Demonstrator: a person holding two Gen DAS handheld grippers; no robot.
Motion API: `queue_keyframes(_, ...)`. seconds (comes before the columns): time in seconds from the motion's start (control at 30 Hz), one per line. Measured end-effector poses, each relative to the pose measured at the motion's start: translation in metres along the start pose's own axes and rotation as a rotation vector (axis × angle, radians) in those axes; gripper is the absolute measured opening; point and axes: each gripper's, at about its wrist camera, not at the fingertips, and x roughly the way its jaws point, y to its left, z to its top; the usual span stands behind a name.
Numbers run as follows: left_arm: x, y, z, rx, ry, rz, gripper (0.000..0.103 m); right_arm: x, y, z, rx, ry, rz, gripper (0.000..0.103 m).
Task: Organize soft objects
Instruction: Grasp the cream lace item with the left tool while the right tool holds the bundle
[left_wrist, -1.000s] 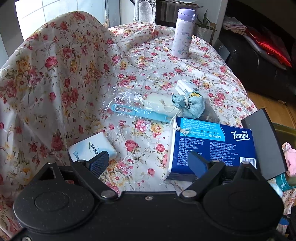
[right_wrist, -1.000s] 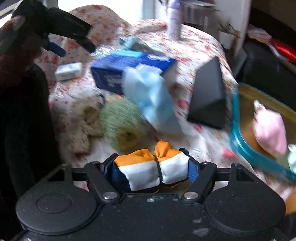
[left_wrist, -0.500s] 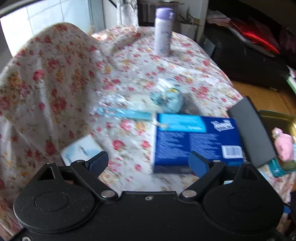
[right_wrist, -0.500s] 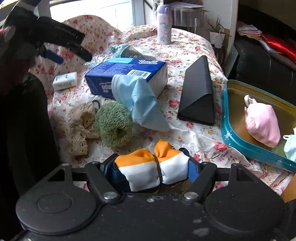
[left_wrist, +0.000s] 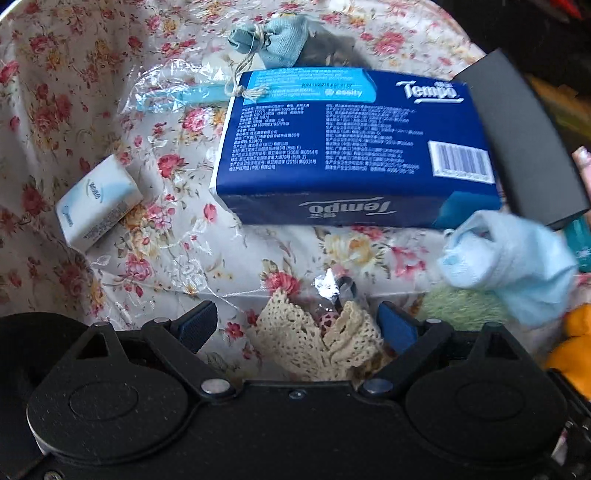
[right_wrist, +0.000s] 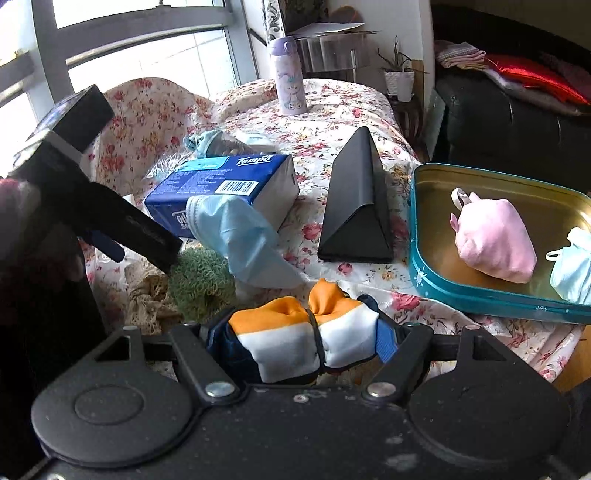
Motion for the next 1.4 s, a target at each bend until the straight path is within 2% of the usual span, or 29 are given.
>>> queue_keyframes(0.03,0.001,-0.002,0.000,-0.004,-0.001,0.012,0.090,0.000,0.000,0.000,0.001,-0.001,0.000,0.075)
queue_keyframes(0.1,0.003,-0.002,0.001,-0.024,0.006,0.010,0.081,0.001,-0.001,-0.001,0.005,-0.003,0.002,0.075)
queue_keyframes(0.17,0.008,0.000,0.002,-0.053,0.027,-0.010,0.060,0.002,-0.002,0.000,0.012,-0.005,0.006,0.075)
queue_keyframes(0.2,0.009,0.003,0.003,-0.074,0.039,-0.033,0.059,0.002,-0.003,0.000,0.016,-0.007,0.008,0.075)
queue_keyframes(0.23,0.011,0.008,0.004,-0.103,0.048,-0.065,0.054,0.002,-0.004,0.001,0.021,-0.010,0.009,0.075)
queue_keyframes(0.37,0.003,0.017,0.000,-0.156,0.018,-0.078,0.047,0.000,-0.007,0.001,0.041,-0.024,0.008,0.075)
queue_keyframes(0.53,-0.018,0.026,-0.004,-0.182,-0.057,-0.032,0.045,-0.002,-0.009,0.001,0.055,-0.035,0.002,0.075)
queue_keyframes(0.6,-0.028,0.033,-0.004,-0.200,-0.079,-0.036,0.043,-0.002,-0.008,0.001,0.054,-0.039,0.002,0.075)
queue_keyframes(0.63,-0.032,0.039,-0.004,-0.212,-0.087,-0.040,0.040,-0.003,-0.007,0.001,0.052,-0.041,0.002,0.075)
queue_keyframes(0.67,-0.034,0.044,-0.001,-0.222,-0.097,-0.041,0.033,-0.003,-0.007,0.001,0.051,-0.044,0.001,0.075)
queue_keyframes(0.7,-0.039,0.048,-0.001,-0.231,-0.110,-0.039,0.031,-0.004,-0.007,0.001,0.049,-0.045,0.001,0.075)
queue_keyframes(0.8,-0.049,0.058,0.002,-0.246,-0.142,-0.034,0.034,-0.004,-0.006,0.000,0.046,-0.043,0.000,0.075)
queue_keyframes(0.83,-0.049,0.060,0.004,-0.247,-0.141,-0.040,0.044,-0.004,-0.006,0.000,0.043,-0.045,0.001,0.075)
queue_keyframes(0.87,-0.047,0.060,0.007,-0.244,-0.133,-0.044,0.059,-0.005,-0.005,0.000,0.041,-0.046,0.001,0.075)
queue_keyframes(0.97,-0.046,0.056,0.006,-0.216,-0.124,-0.048,0.080,-0.006,-0.005,0.000,0.039,-0.048,-0.002,0.075)
queue_keyframes(1.17,-0.040,0.031,-0.002,-0.149,-0.111,-0.052,0.085,-0.006,-0.005,0.000,0.035,-0.048,-0.004,0.075)
queue_keyframes(1.27,-0.027,0.020,0.002,-0.142,-0.086,-0.005,0.085,-0.006,-0.005,0.000,0.037,-0.049,-0.006,0.075)
queue_keyframes(1.4,-0.011,0.013,0.006,-0.146,-0.041,0.016,0.085,-0.004,-0.007,0.001,0.046,-0.047,-0.002,0.075)
